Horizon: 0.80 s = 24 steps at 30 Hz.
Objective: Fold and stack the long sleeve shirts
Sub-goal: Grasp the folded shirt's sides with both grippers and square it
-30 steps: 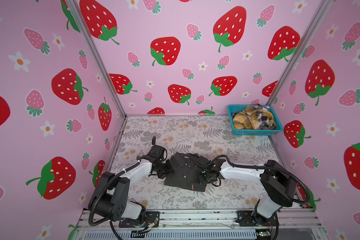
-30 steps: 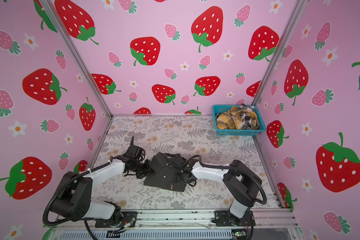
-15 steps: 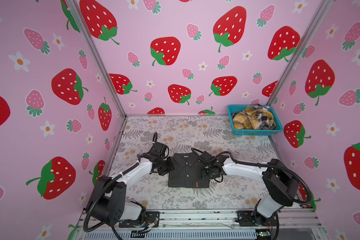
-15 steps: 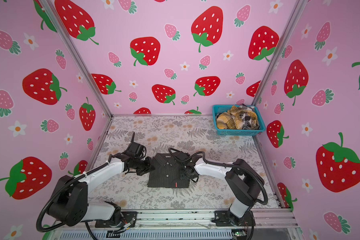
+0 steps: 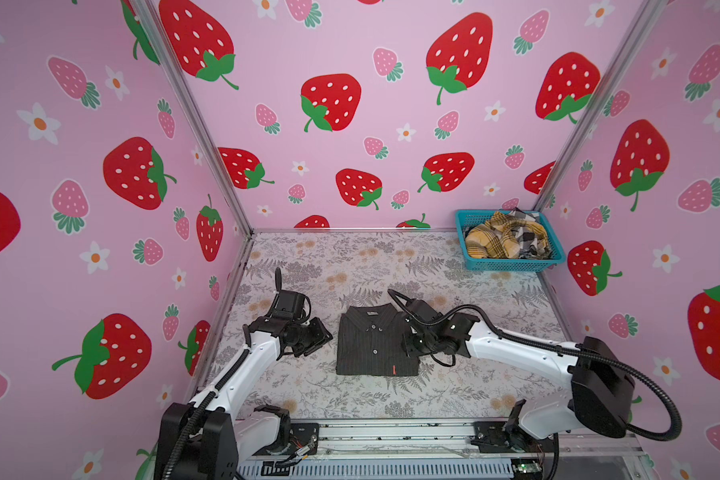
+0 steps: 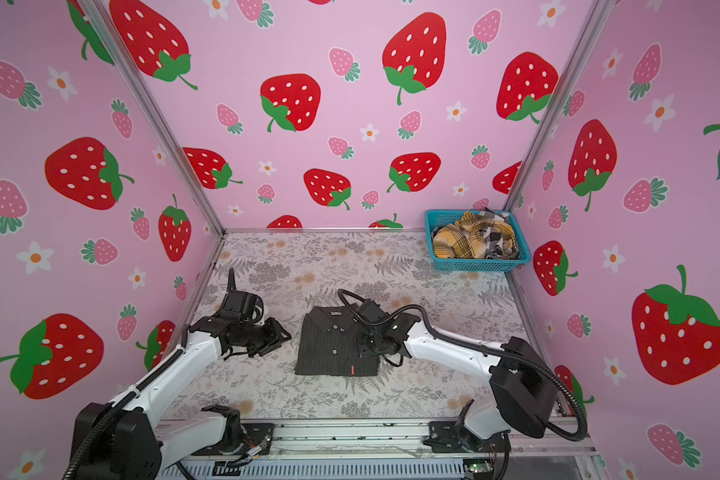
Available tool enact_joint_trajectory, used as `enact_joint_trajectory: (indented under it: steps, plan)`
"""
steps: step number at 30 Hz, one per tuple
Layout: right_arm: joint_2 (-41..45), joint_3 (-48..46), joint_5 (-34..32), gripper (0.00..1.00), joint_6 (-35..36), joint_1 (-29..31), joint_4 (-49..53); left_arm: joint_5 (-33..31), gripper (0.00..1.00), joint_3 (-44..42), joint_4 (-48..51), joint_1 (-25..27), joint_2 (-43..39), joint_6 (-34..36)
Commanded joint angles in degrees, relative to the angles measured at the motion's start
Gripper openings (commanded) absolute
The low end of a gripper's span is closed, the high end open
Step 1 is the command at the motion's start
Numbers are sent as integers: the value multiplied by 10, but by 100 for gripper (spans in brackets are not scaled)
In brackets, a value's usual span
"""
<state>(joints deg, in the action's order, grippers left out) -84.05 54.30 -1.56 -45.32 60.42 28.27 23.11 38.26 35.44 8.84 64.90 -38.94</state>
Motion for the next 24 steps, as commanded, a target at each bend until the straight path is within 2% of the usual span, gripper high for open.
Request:
enact_joint_trajectory:
  steps: [1,4,5,7,12,14,17,19,21,24]
  plan:
    - [-17,-18,10,29,-20,19,-7,53,53,-16,-11,-24,-13,-22]
    - [-36,-33,17,23,-38,23,-13,78,52,-29,-34,-32,4,-30]
    - [-45,-38,17,22,-44,23,-12,79,48,-31,-36,-28,7,-34]
    - [-57,-42,14,20,-58,22,-1,73,35,-34,-34,-11,10,-45]
    - [-81,-36,16,20,-63,15,0,50,11,-39,-48,83,3,-89]
    - [-84,-31,14,20,-62,12,2,48,7,-52,-68,96,-6,-109]
    - [-83,-20,9,20,-61,10,10,49,7,-67,-101,108,-7,-131]
    - [-79,-13,6,20,-61,10,15,52,7,-71,-123,123,6,-140]
    - [-79,1,1,20,-59,10,26,56,1,-76,-142,134,29,-142]
    - [-74,21,-11,20,-58,11,38,47,0,-92,-161,136,62,-142]
